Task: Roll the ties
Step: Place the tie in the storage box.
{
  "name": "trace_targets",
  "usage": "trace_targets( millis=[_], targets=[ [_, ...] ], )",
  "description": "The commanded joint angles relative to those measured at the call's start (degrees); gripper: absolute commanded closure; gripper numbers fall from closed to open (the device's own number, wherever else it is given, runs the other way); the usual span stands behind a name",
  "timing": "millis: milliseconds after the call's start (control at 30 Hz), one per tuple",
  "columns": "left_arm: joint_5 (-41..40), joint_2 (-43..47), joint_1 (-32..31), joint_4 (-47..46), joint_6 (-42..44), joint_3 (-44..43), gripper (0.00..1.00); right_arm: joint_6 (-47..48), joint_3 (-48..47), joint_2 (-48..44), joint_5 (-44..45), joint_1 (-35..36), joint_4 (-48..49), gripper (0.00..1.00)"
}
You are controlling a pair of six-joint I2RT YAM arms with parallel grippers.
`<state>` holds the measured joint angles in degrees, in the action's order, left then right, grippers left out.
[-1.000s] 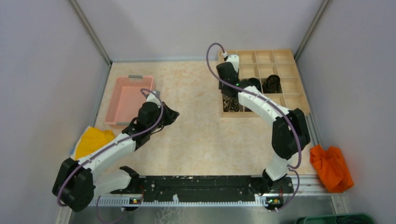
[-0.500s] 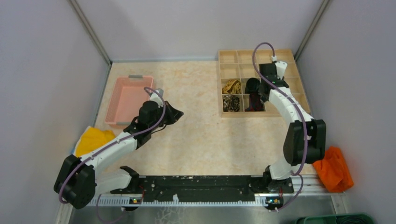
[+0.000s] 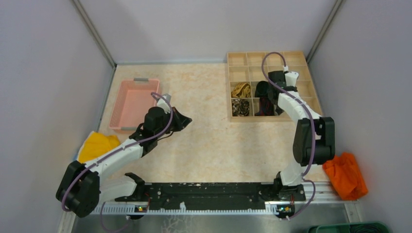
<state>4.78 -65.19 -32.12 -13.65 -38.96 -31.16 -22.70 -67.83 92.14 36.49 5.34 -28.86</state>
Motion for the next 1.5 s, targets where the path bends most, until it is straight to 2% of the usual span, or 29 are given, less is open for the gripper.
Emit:
trace_targets(
  millis=[0,733,833,1033,1167,1333,1367,1467],
  targets=[
    [-0.7,1.1,-0.1,-0.8,1.0,0.8,1.00,-0.8,-0.9,3.9,2.5,-0.4,0.1,1.00],
    [-1.5,0.3,-0.1,-1.3,1.7,0.7,1.00,2.1,-8.7,16.5,10.7,-4.1,1.8,1.00],
    [-1.7,0.2,-0.1,-1.3,1.7,0.7,1.00,2.4,-9.1,17.1,8.9,-4.2,1.5,1.00],
    [-1.6,-0.4,-0.1,-1.6,1.5,0.7,1.00,1.5,-2.9,14.9,-0.6,-3.1,4.9,1.00],
    [-1.1,-0.4,-0.1,-1.6,1.4,1.0,1.00,0.5,-1.7,16.7,-5.4,-2.0,3.4,1.00],
    [-1.4,0.8,-0.1,-0.8,1.7,1.4,1.00,-0.9,0.0,17.5,-3.9,0.3,1.8,1.00],
    [-1.7,1.0,-0.1,-0.4,1.8,1.4,1.00,-1.2,0.6,16.9,-4.1,0.5,1.6,0.97],
    [-2.0,1.4,-0.1,0.8,2.0,1.1,1.00,-1.9,2.9,14.0,-6.2,1.3,2.0,0.78]
  ],
)
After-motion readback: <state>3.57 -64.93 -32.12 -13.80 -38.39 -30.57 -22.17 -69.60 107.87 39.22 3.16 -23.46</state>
